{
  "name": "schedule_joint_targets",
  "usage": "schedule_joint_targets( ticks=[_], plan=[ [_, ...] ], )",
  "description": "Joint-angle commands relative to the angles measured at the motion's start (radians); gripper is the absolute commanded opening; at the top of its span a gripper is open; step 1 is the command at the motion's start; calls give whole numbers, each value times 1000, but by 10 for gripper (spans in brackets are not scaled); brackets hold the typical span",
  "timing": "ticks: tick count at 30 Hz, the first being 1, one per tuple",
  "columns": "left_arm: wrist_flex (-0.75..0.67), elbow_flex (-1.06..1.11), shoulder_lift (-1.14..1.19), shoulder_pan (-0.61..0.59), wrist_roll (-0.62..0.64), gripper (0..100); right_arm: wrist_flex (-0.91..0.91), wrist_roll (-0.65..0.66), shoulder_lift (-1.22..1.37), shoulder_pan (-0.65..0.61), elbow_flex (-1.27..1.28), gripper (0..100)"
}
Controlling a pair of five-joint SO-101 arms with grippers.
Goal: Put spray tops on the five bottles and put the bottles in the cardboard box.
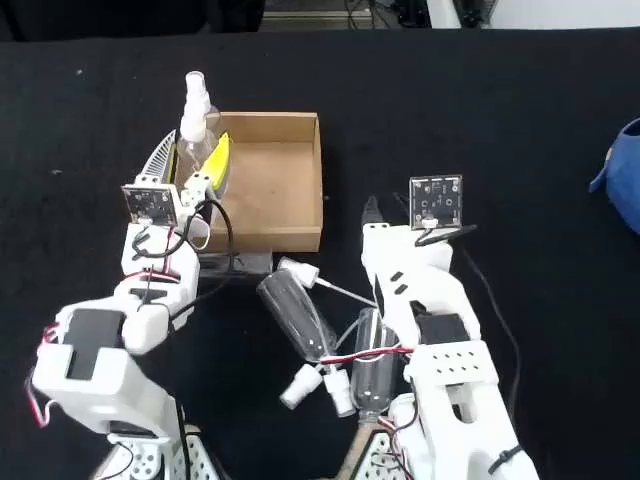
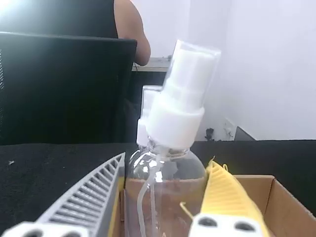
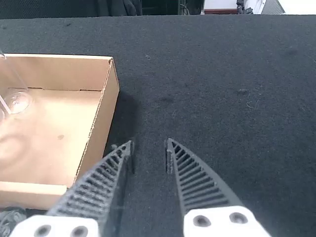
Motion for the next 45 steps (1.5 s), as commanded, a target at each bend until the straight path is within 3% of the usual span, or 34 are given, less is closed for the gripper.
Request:
schedule_joint_targets(
  ticks=[1, 28, 45],
  plan=[
    [-63, -58, 44, -12, 5, 30, -29, 9, -21, 25, -12, 82],
    [-94, -139, 230, -51, 6, 33, -29, 9, -25, 23, -8, 82],
    [-95, -170, 232, -56, 6, 34, -29, 9, -22, 23, -8, 82]
  ],
)
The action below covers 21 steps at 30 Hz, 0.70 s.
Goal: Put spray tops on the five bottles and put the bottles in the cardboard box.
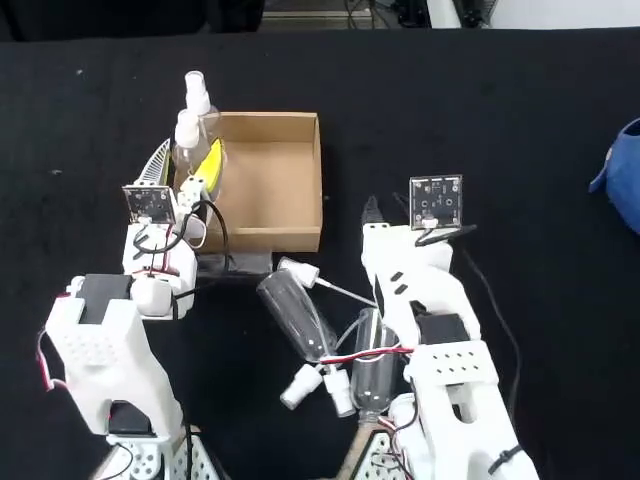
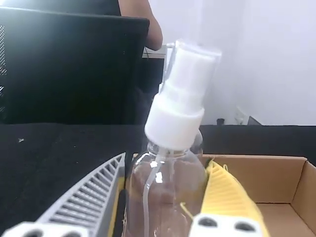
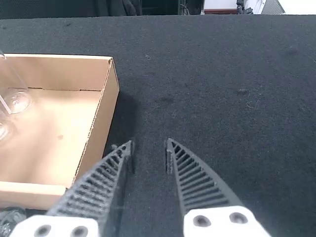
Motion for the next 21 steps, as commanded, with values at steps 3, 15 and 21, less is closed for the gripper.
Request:
schedule_joint_targets(
  ticks=[3, 15, 21],
  plan=[
    [-14, -47, -14, -13, 2, 34, -29, 9, -22, 23, -8, 82],
    [-14, -28, -3, -54, 5, 180, -29, 9, -22, 23, -10, 82],
    [-14, -15, -12, -50, 5, 205, -29, 9, -22, 23, -10, 82]
  ],
)
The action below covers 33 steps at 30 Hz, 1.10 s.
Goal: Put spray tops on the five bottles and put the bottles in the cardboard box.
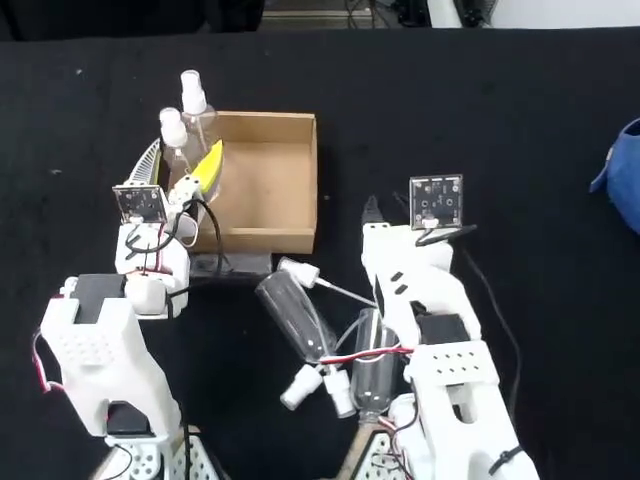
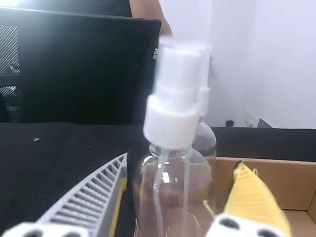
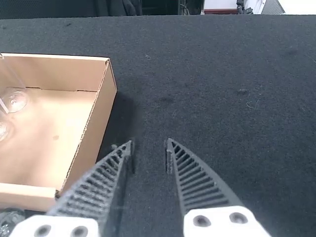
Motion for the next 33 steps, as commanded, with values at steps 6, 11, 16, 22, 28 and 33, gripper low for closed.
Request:
schedule_joint_targets(
  ticks=[6, 11, 16, 22, 28, 33],
  plan=[
    [-14, -13, -17, -15, -3, 206, -29, 9, -22, 23, -10, 82],
    [-14, -13, -17, -18, -3, 206, -29, 9, -22, 23, -12, 82],
    [-14, -1, -64, -12, -3, 206, -29, 9, -22, 23, -12, 82],
    [-5, 117, -256, -12, -3, 206, -29, 9, -22, 23, -12, 82],
    [63, 257, -414, -13, -3, 206, -29, 9, -22, 23, -10, 82],
    [152, 341, -583, 8, -3, 206, -29, 9, -22, 23, -13, 82]
  ],
)
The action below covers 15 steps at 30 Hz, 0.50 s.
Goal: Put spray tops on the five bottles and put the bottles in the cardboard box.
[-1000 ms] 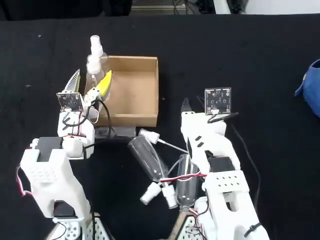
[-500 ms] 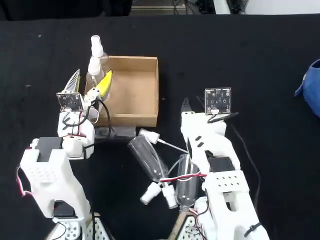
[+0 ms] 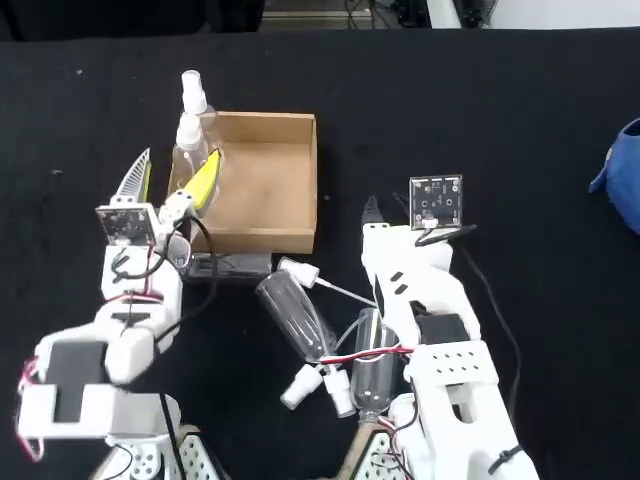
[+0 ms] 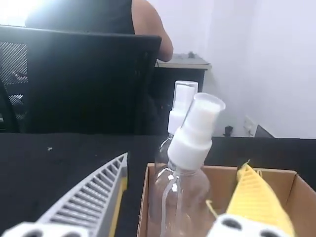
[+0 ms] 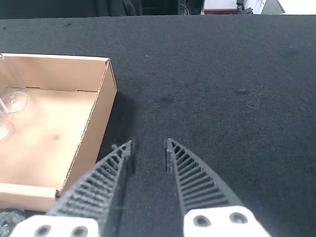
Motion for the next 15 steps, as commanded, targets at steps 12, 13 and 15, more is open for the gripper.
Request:
schedule_joint_targets(
  ticks=[12, 13, 15],
  plan=[
    [589, 234, -740, -10, -3, 202, -26, 9, -28, 25, -7, 82],
    [677, 234, -798, -21, -3, 202, -26, 9, -28, 25, -7, 82],
    [853, 226, -922, -41, 0, 202, -26, 9, -28, 25, -7, 82]
  ],
)
